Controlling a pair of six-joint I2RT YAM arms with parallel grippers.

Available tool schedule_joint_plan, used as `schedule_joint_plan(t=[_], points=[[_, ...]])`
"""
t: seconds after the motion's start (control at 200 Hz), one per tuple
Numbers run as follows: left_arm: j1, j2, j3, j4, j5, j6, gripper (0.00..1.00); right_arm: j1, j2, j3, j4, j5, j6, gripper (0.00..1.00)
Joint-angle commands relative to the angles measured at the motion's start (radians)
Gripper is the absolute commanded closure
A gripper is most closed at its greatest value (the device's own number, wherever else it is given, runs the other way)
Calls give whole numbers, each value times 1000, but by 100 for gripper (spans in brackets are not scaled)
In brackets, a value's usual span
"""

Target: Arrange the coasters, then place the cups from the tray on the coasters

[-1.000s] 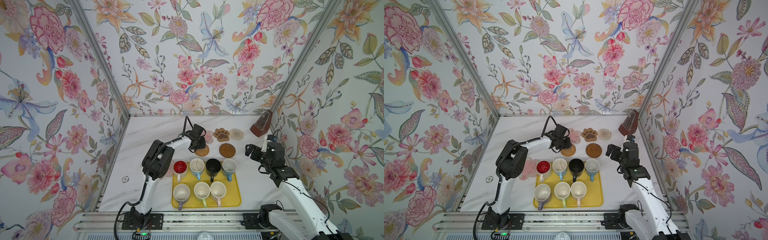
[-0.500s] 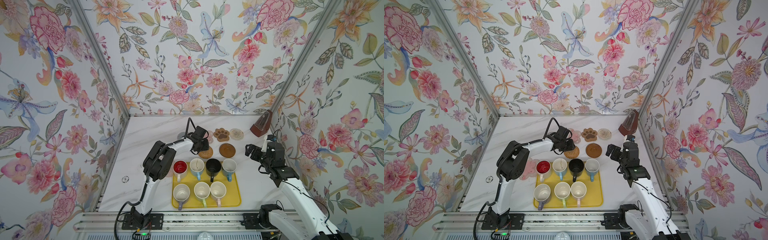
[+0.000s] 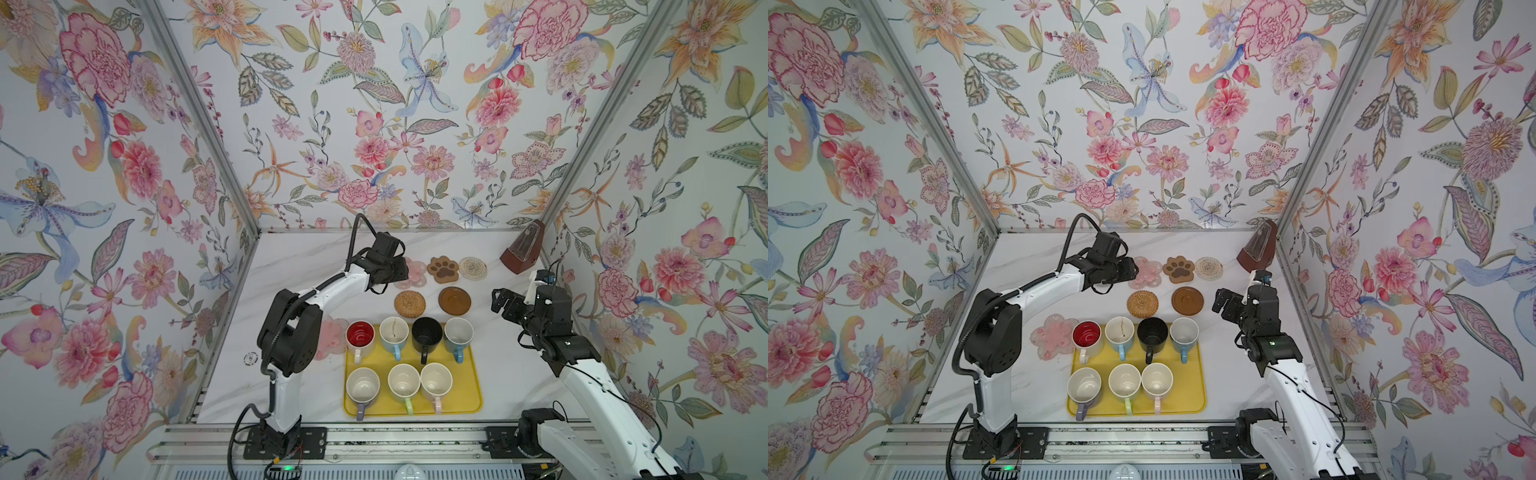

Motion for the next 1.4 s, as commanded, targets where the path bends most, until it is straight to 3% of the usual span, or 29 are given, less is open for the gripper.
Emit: schedule_joint_plan(t=[0.0,0.225,0.5,0.615,0.921,1.391], points=[[73,-169,-90,-60,-111,55,45,-6,-6,-7,-12,-9,-3,1],[164,-526,-408,-124,-268,62,21,-7,35,15,-2,-10,-4,1],[218,-906,-753,-283,-364,-30,7,-6,78,44,3,-14,-9,1],[222,-992,-814,-378,-375,-74,7,-5,88,53,2,-15,-12,1],[222,-1106,-973,-427,-258,-194,14,-5,93,41,25,-19,-1,1],[145,-1059,-1047,-421,-221,-265,23,-3,92,34,32,-30,16,1]])
